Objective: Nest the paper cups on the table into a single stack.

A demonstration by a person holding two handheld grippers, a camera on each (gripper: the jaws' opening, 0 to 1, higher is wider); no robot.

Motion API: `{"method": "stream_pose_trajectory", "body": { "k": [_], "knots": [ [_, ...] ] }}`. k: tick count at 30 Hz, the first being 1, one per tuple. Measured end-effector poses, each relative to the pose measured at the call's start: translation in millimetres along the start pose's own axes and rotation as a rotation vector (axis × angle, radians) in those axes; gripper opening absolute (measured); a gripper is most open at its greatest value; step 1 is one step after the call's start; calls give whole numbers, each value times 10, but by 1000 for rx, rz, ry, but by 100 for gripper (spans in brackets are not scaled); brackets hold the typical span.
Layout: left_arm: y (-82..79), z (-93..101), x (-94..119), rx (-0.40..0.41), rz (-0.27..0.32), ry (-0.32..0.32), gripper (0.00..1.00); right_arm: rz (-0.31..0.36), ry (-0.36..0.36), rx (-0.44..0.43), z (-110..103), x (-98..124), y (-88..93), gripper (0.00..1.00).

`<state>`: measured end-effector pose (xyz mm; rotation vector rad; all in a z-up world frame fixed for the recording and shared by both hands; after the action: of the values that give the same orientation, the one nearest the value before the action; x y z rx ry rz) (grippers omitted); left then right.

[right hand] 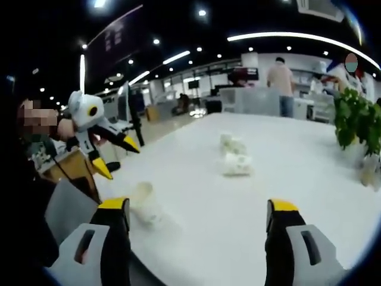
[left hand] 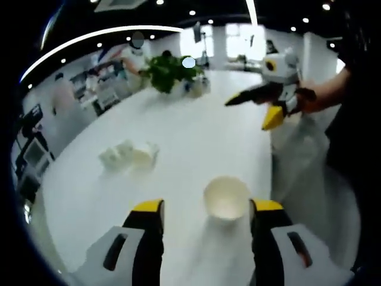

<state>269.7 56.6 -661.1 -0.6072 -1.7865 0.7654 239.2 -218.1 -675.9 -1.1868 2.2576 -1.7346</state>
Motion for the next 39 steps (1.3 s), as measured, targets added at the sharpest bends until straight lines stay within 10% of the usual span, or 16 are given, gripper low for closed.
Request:
{"method": "stream_pose_trajectory", "body": {
  "k": [39],
  "knots": [
    [288,-61,181,213,47,-178,99,-36,32,47,120,-96,-142,97]
  ]
}}
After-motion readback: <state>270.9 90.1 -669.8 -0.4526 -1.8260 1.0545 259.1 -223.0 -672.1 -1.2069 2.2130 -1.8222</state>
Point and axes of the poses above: the point that each gripper's makers call its tool centre point, and the gripper's own axes: x roughly backward along the fingers, z roughly to its right, y roughly out of its underside, the point moved 8 cm from there along x, roughly backward along the fingers, and after that the axes turned 15 degrees about -x, right-handed, at the moved point
